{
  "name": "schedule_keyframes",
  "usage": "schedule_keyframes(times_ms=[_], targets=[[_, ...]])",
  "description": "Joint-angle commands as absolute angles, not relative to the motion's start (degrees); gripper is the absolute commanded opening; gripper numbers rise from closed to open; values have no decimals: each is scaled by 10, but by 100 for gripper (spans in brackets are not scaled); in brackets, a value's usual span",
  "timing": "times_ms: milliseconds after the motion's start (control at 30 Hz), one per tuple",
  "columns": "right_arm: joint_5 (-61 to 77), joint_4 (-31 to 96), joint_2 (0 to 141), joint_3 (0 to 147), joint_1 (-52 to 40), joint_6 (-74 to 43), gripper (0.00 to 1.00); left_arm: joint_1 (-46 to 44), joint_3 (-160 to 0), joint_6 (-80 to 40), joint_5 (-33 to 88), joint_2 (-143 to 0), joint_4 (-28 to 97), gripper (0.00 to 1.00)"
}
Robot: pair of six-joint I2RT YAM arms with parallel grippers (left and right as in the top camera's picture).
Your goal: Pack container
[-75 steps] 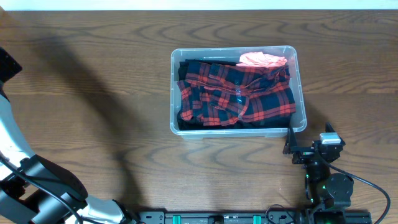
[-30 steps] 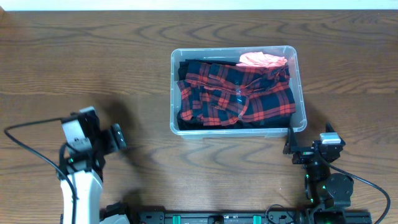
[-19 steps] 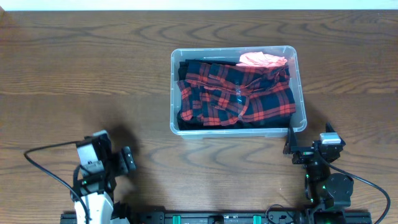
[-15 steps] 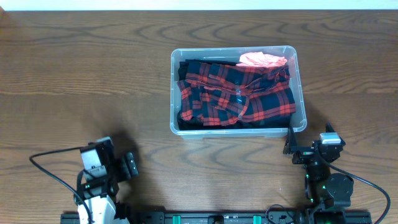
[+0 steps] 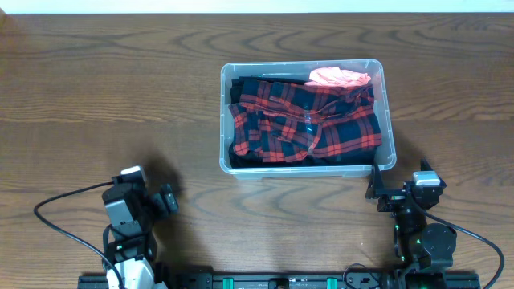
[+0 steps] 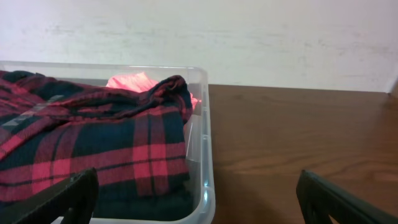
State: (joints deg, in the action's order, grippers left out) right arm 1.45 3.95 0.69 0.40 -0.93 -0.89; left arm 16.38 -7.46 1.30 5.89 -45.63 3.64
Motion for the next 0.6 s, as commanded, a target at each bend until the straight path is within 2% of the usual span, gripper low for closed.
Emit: schedule_keyframes(times_ms=[0, 400, 567], targets=[[9, 42, 3, 3, -15, -17, 99, 162, -47, 14, 99, -455, 8, 98], [8, 42, 3, 3, -15, -17, 99, 157, -2, 7, 103, -430, 29, 98], [9, 42, 3, 3, -15, -17, 99, 128, -2, 8, 103, -398, 29, 98]])
